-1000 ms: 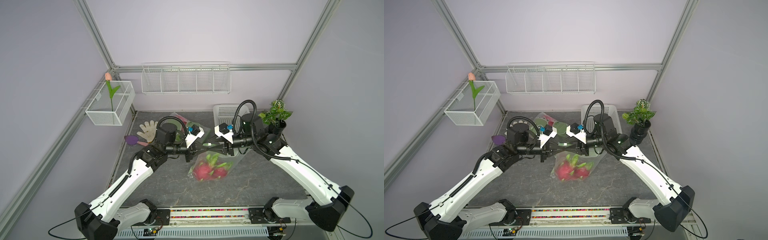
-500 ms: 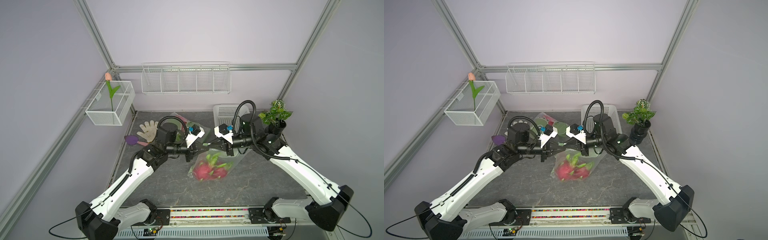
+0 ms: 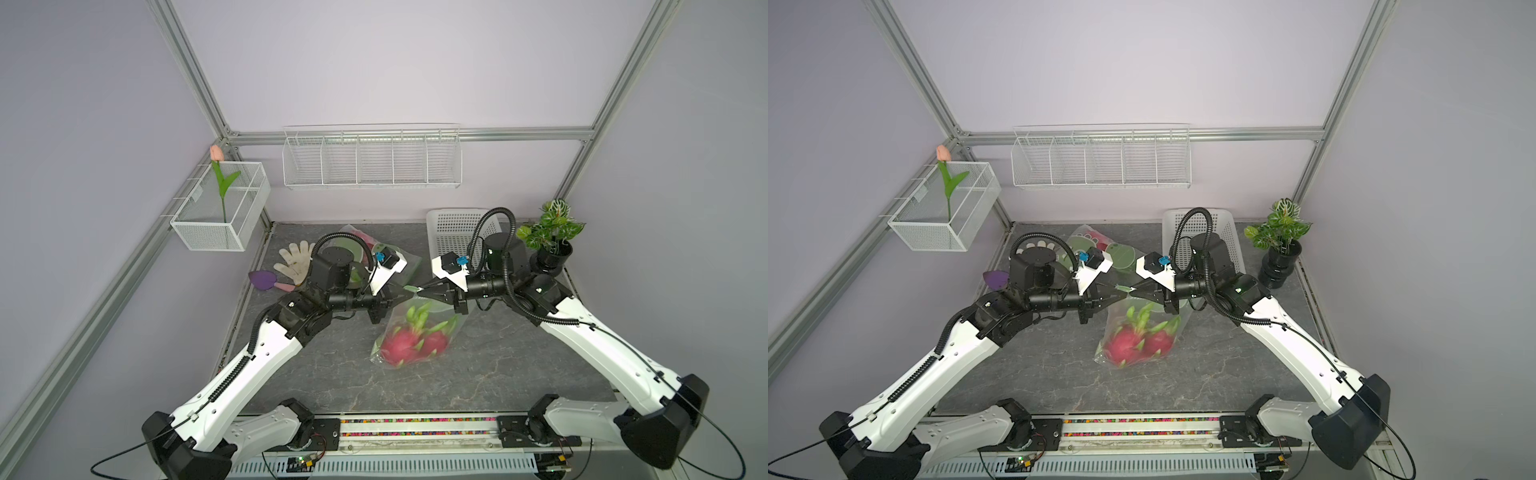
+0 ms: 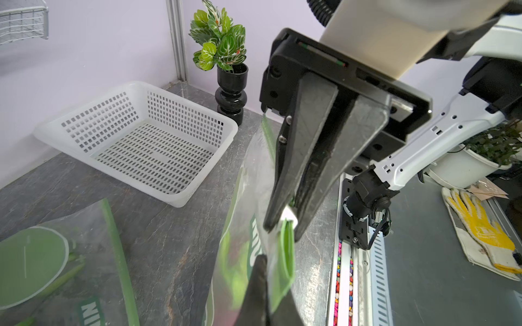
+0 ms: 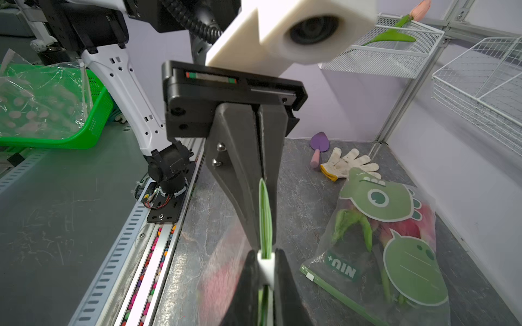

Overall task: Open the zip-top bag and take out the dragon fruit
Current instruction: Unzip the zipper on the zipper food storage bag.

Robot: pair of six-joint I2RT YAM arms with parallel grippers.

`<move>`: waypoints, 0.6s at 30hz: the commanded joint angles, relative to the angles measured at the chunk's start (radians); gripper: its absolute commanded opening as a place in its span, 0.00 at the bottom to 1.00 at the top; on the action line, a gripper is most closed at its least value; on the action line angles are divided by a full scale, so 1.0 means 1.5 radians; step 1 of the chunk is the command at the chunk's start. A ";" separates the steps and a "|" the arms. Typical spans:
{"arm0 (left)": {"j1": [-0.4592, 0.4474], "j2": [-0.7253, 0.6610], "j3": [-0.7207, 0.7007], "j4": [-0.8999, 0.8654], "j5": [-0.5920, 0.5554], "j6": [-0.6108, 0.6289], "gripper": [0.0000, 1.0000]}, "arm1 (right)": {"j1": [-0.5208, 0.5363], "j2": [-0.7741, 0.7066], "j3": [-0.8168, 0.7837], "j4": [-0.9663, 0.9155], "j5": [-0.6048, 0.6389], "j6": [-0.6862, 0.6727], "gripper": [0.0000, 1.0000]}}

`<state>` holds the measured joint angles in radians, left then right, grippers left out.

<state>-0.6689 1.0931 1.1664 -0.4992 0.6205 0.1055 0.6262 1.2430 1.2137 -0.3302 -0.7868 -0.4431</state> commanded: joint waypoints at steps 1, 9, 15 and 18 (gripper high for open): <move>0.014 -0.057 0.054 -0.014 -0.074 -0.017 0.00 | -0.028 -0.025 -0.028 -0.044 0.037 -0.020 0.07; 0.015 -0.086 0.120 -0.110 -0.183 -0.029 0.00 | -0.046 -0.033 -0.059 -0.031 0.052 -0.009 0.07; 0.015 -0.095 0.160 -0.156 -0.306 -0.031 0.00 | -0.061 -0.043 -0.095 0.005 0.049 0.010 0.07; 0.016 -0.097 0.175 -0.172 -0.365 -0.043 0.00 | -0.070 -0.058 -0.123 0.027 0.051 0.018 0.07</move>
<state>-0.6685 1.0016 1.3495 -0.7776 0.2584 0.0616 0.5583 1.1812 1.0855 -0.2401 -0.7662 -0.4274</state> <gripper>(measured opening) 0.043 0.094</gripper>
